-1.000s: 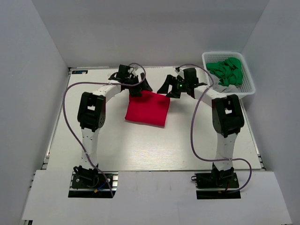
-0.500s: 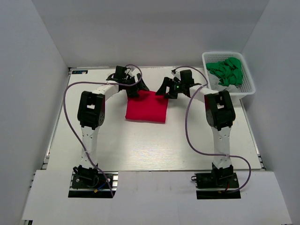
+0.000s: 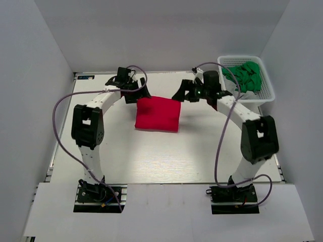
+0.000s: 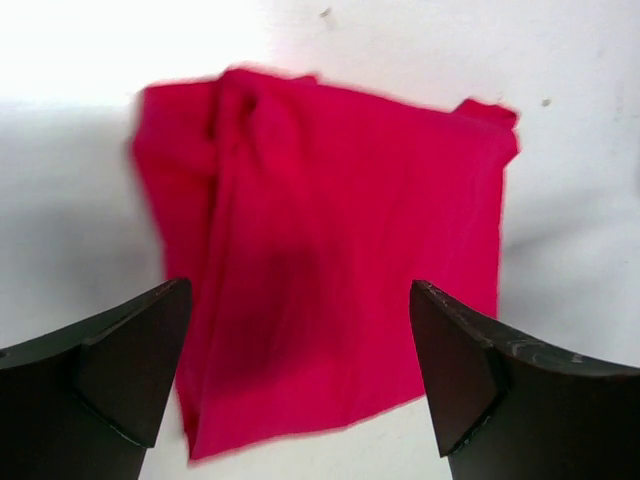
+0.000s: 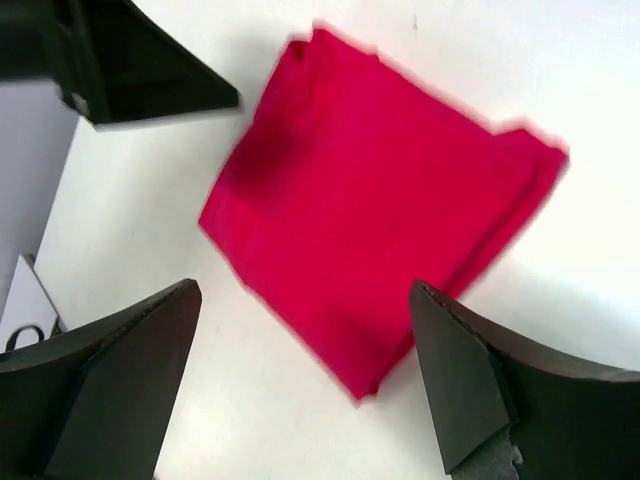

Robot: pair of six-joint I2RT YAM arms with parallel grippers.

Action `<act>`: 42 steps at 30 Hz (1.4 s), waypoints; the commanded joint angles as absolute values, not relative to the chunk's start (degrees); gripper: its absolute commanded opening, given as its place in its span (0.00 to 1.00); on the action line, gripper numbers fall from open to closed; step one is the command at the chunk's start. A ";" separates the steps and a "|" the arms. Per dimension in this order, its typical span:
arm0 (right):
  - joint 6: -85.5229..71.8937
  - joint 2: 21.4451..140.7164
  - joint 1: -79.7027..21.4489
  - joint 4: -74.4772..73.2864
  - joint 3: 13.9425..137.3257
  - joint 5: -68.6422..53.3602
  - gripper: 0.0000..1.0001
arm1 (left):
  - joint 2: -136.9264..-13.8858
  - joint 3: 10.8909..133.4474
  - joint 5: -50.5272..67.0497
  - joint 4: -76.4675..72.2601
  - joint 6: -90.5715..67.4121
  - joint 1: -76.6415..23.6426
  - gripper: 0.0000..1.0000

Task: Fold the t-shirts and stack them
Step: Fold the long partially folded tshirt into a neat square, then put the neatly folded tshirt into the corner of the board with the left arm

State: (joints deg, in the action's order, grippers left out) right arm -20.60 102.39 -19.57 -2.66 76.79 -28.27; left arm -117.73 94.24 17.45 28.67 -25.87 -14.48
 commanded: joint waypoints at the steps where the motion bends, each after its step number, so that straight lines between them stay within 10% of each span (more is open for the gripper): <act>1: -22.14 97.04 -19.95 -0.62 66.11 -24.79 0.90 | -109.96 87.11 7.48 30.67 -25.05 -14.85 1.00; 13: -23.29 80.25 -21.36 1.41 47.11 -18.03 0.90 | -115.13 80.50 8.96 24.70 -25.22 -15.38 0.93; 16: -23.64 79.45 -21.36 2.10 44.57 -17.31 0.90 | -117.42 80.51 12.39 22.95 -25.75 -15.38 0.75; 22: -23.47 78.23 -21.36 3.52 40.70 -15.39 0.90 | -118.83 80.33 10.21 22.24 -24.09 -15.38 0.02; 42: -21.27 78.05 -20.92 0.97 44.21 -9.32 0.90 | -128.75 112.91 -17.48 38.40 -13.46 -2.03 0.00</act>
